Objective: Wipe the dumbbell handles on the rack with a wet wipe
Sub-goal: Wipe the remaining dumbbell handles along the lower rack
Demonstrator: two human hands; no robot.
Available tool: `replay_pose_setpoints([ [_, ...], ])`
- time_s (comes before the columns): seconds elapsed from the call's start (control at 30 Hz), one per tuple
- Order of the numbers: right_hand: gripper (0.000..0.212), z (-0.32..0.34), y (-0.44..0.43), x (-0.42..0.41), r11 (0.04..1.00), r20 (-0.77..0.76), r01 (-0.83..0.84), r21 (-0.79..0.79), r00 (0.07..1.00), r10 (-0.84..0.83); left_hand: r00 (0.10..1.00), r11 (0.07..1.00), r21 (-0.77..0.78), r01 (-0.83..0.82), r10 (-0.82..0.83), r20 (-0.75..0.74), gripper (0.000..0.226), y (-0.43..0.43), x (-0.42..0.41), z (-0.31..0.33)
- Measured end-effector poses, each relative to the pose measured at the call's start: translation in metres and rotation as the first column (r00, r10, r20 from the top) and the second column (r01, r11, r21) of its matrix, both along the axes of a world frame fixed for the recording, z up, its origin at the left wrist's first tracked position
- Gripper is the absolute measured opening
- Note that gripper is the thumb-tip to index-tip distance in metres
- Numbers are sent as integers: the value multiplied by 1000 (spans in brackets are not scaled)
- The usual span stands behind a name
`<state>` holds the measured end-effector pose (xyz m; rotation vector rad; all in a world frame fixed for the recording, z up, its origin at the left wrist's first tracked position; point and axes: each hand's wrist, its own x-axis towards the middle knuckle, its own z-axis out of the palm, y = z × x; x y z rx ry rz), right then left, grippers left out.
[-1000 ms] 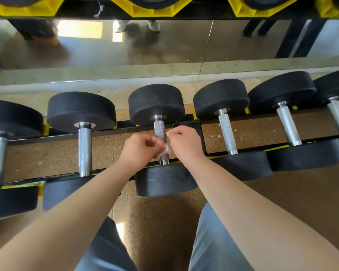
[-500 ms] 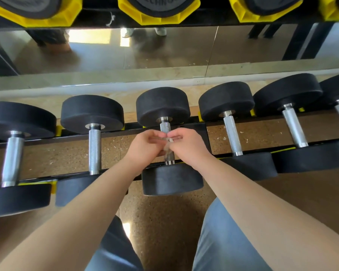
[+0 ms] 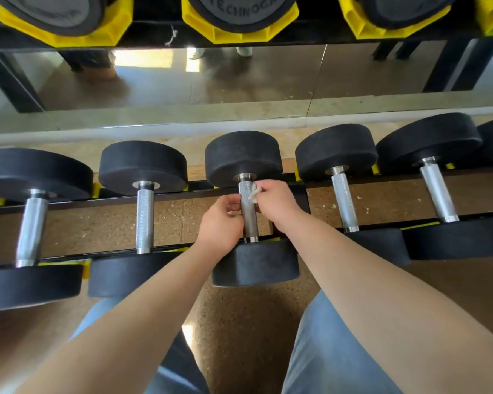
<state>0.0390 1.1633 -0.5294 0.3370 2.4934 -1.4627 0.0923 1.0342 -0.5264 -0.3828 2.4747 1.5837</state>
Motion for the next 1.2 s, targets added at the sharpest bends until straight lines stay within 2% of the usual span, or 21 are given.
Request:
replay_pose_setpoints([
  [0.1, 24, 4, 7, 10, 967, 180, -237, 89, 959, 219, 1000, 999, 36, -9, 9, 8, 40, 0, 0, -2],
  [0.2, 22, 10, 17, 22, 831, 351, -486, 269, 853, 385, 1000, 999, 29, -19, 19, -3, 41, 0, -3, -4],
  [0.23, 20, 9, 16, 20, 841, 353, -475, 260, 857, 375, 1000, 999, 23, -23, 23, -12, 40, 0, -3, -4],
  [0.27, 18, 9, 13, 16, 907, 341, -384, 176, 888, 310, 999, 1000, 19, -25, 26, -19, 39, 0, -3, -4],
  [0.3, 17, 7, 10, 10, 976, 329, -216, 18, 923, 199, 999, 1000, 15, -27, 27, -25, 39, 0, -3, -3],
  [0.33, 19, 6, 7, 0, 987, 324, -21, -157, 943, 72, 999, 1000, 11, -29, 29, -28, 38, 0, -3, -3],
  [0.37, 23, 7, 6, -9, 939, 316, 130, -317, 948, -25, 999, 1000, 8, -28, 29, -28, 37, -1, -3, -3],
  [0.43, 24, 13, 6, -18, 828, 300, 238, -507, 950, -89, 999, 1000, 12, -25, 26, -20, 36, -1, -3, -3],
  [0.47, 24, 15, 5, -18, 820, 309, 238, -520, 948, -79, 1000, 999, 18, -28, 28, -15, 35, 0, -3, -3],
  [0.53, 29, 19, 7, -5, 909, 380, 171, -379, 925, -15, 999, 999, 31, -40, 41, -12, 34, 0, -4, -3],
  [0.57, 29, 22, 9, 5, 964, 418, 54, -261, 906, 62, 999, 998, 35, -46, 47, -12, 33, 1, -4, -3],
  [0.63, 27, 26, 15, 22, 978, 464, -186, -91, 861, 207, 999, 998, 42, -53, 53, -8, 34, 1, -5, -3],
  [0.7, 26, 28, 23, 28, 959, 465, -148, -241, 850, 248, 998, 997, 53, -58, 58, 1, 32, 0, -4, -4],
  [0.77, 25, 30, 23, 24, 868, 453, 78, -490, 874, 177, 998, 997, 61, -55, 55, 7, 31, 0, -4, -4],
  [0.8, 27, 27, 20, 18, 830, 428, 180, -527, 900, 76, 999, 997, 65, -52, 51, 7, 30, 0, -4, -4],
  [0.87, 21, 17, 12, 10, 906, 263, 186, -379, 961, -87, 999, 997, 60, -49, 48, 4, 30, -1, -4, -5],
  [0.93, 34, 11, 7, 15, 992, 66, 62, -113, 996, -55, 999, 997, 55, -54, 54, 1, 29, -2, -3, -6],
  [0.97, 39, 13, 9, 20, 1000, 34, 13, -23, 999, -12, 998, 997, 56, -57, 57, 1, 29, -2, -3, -6],
  [1.07, 24, 18, 19, 34, 977, 115, -181, 114, 979, 168, 997, 996, 57, -72, 72, 0, 30, -2, -3, -8],
  [1.13, 25, 21, 21, 40, 936, 157, -303, 181, 948, 276, 997, 995, 56, -77, 77, 3, 30, -2, -4, -7],
  [1.2, 23, 21, 17, 37, 947, 72, -250, 200, 968, 240, 997, 995, 68, -78, 77, 15, 30, -1, -4, -7],
])
